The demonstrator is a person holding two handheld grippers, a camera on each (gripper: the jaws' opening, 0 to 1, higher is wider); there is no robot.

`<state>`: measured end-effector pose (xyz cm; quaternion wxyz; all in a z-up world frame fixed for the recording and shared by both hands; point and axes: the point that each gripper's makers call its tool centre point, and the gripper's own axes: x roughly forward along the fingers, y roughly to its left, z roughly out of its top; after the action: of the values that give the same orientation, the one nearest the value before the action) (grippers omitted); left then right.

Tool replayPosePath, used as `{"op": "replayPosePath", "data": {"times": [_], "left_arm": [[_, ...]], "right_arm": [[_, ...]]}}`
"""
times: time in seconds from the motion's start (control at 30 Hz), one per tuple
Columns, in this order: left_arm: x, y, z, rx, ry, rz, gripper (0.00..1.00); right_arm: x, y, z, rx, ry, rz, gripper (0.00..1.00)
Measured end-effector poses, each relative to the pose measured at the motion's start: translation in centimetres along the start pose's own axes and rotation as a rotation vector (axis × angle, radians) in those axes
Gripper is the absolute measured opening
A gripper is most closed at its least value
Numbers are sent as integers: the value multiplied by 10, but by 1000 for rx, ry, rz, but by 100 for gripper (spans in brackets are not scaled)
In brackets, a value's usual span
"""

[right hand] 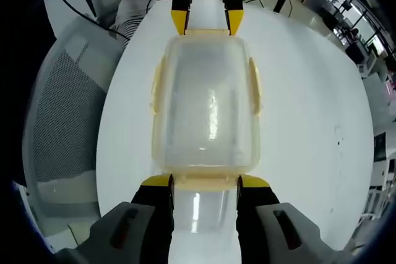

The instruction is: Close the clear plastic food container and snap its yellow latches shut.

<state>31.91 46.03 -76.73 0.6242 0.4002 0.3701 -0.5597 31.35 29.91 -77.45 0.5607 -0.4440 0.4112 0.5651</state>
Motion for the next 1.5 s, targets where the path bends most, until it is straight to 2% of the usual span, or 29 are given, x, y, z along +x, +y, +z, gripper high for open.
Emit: {"op": "replayPosePath", "data": {"times": [0.6,1.1,1.5], "left_arm": [[25,-2,48,-5,16,-23,34],[43,-6,80,2,23,-36,34],[54,-12,99,12,27,-45,34]], "right_arm": [[-11,2,-52,11,-4,17,36],[-17,9,-88,34,-12,23,36],[-21,14,-110,40,-4,20,36]]}}
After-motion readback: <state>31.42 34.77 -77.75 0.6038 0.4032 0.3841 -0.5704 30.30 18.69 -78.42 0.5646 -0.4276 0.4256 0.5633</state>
